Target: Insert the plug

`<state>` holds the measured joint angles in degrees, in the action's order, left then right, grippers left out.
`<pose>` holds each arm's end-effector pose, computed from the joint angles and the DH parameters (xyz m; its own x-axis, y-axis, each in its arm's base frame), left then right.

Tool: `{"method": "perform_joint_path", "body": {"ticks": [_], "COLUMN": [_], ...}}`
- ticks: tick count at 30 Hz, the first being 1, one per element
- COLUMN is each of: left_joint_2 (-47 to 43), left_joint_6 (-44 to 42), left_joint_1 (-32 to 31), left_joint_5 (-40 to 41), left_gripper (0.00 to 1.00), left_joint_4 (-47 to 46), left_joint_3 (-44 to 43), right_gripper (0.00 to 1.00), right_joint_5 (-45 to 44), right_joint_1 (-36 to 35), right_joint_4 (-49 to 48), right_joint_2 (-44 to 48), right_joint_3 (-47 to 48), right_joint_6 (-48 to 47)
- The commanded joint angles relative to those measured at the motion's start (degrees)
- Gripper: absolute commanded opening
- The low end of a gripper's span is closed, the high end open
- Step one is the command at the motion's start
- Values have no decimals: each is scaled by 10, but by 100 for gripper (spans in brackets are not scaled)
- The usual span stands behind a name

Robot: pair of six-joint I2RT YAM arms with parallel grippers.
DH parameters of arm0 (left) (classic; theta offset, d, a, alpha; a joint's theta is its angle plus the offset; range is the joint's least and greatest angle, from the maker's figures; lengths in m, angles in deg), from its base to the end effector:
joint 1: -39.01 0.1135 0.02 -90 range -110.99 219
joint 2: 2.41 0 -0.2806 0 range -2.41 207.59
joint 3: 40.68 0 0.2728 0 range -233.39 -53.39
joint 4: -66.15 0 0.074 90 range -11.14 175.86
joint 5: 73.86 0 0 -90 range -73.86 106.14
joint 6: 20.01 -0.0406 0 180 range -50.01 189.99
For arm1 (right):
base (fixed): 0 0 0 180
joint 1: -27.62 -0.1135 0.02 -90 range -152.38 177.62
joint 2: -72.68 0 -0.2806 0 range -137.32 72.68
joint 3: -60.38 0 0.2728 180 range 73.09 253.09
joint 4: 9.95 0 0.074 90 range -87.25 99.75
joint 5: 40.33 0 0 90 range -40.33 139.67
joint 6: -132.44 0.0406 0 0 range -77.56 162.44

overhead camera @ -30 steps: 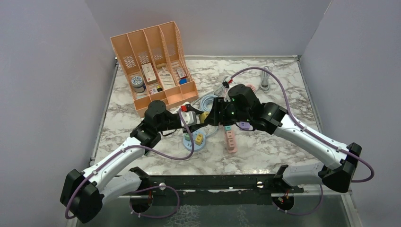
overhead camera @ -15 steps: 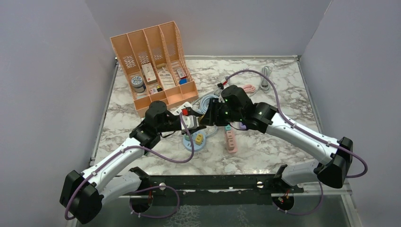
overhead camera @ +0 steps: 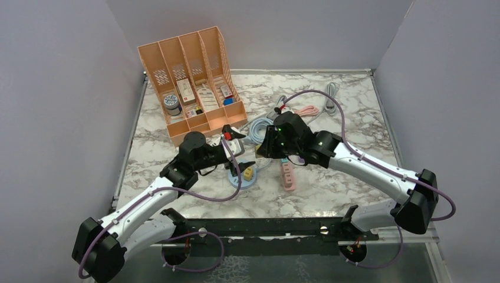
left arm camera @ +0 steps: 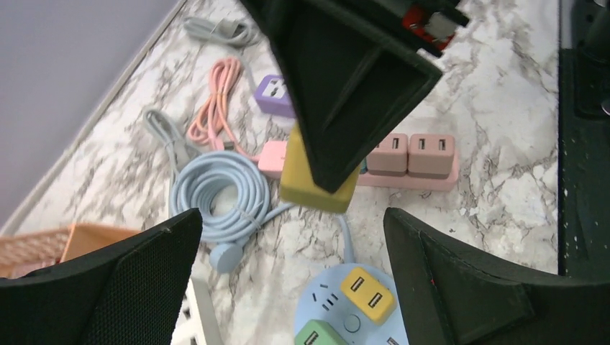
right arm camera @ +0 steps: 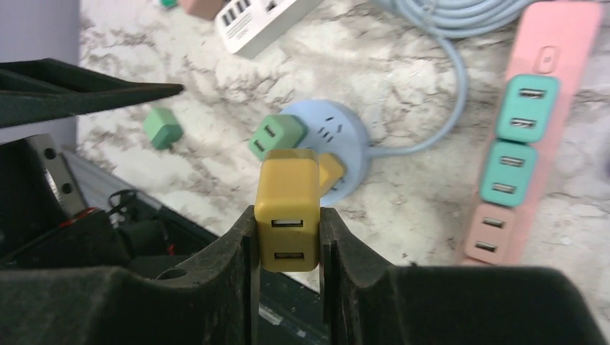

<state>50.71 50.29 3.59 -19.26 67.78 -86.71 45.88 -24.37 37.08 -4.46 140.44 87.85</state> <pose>0.1723 -0.1514 0.2880 0.2002 0.1948 -0.9602 0.9257 0.2833 0.2505 0.1944 0.2443 0.3213 -0.8400 0.0792 -0.5368 -0.2262 0.8482 0.4790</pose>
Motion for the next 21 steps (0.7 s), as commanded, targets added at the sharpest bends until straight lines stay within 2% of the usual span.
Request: {"method": "perform_joint_path", "body": {"ticks": [1,5,12,18,21], "left_joint_2": [-31,-54,-94,-123,-115], "left_joint_6": [124,245,409,443,469], "left_joint_1": [-3,-2,-1,-1,-1], "left_joint_5": [142,291,537,530,560], "left_gripper": [99,99,99,99,99], "left_joint_4": [-22,25,204,246,282], "left_joint_3": [12,-7,-50,-27,-33], "right_gripper": [1,1,1,1,1], "right_joint_5": [-132,-171,-178,-137,-138], "right_joint_1": [14,61,184,278,300], "right_joint_4": [46,81,85,24,-1], "right_joint_2": [8,6,26,3,-26], "right_joint_3": [19,33,-6,-42,-42], "right_joint_6": [-30,-56,-100,-164,-185]}}
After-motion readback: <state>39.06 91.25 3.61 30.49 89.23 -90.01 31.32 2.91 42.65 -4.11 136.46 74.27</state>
